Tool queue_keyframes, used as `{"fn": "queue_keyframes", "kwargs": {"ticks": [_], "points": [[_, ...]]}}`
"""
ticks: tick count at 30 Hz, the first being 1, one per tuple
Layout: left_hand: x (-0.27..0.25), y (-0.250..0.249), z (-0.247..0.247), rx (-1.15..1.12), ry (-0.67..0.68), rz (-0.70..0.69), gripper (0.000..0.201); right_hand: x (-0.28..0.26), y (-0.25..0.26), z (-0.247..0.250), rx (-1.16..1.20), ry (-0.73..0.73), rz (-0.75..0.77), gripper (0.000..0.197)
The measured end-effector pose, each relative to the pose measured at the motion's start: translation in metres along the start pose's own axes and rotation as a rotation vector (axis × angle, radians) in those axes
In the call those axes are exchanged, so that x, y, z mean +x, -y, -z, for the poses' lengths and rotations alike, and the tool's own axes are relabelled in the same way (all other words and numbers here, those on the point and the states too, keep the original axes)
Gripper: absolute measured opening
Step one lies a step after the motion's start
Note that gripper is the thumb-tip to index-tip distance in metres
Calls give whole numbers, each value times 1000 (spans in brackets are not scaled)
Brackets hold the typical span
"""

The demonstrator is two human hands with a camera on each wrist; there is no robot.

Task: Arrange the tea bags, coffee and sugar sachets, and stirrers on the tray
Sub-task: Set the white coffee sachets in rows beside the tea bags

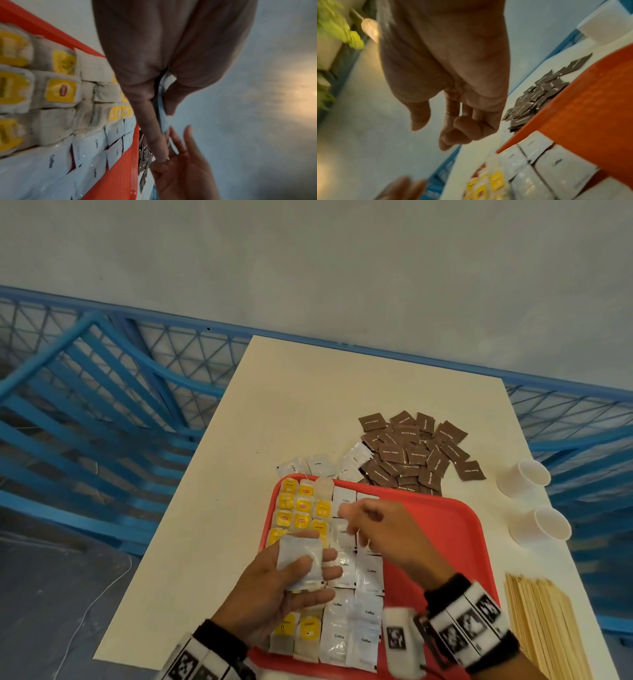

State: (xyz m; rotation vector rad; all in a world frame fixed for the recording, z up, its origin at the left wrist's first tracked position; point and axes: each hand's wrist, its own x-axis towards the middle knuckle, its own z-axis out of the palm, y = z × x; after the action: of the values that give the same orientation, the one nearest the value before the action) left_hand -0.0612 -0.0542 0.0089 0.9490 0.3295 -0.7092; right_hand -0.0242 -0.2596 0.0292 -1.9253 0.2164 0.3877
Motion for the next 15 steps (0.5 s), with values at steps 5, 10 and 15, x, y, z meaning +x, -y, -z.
{"fn": "queue_keyframes", "kwargs": {"ticks": [5,10,15], "points": [[-5,3,-27,345,-12,-134,30,-37,6,0,-11,45,74,13],[-11,4,-36,426,-62,-172,26,-50,-2,12,122,-77,91,11],[-16,5,-43,457,-38,-162,18,-61,-2,20,212,-105,142,18]]}}
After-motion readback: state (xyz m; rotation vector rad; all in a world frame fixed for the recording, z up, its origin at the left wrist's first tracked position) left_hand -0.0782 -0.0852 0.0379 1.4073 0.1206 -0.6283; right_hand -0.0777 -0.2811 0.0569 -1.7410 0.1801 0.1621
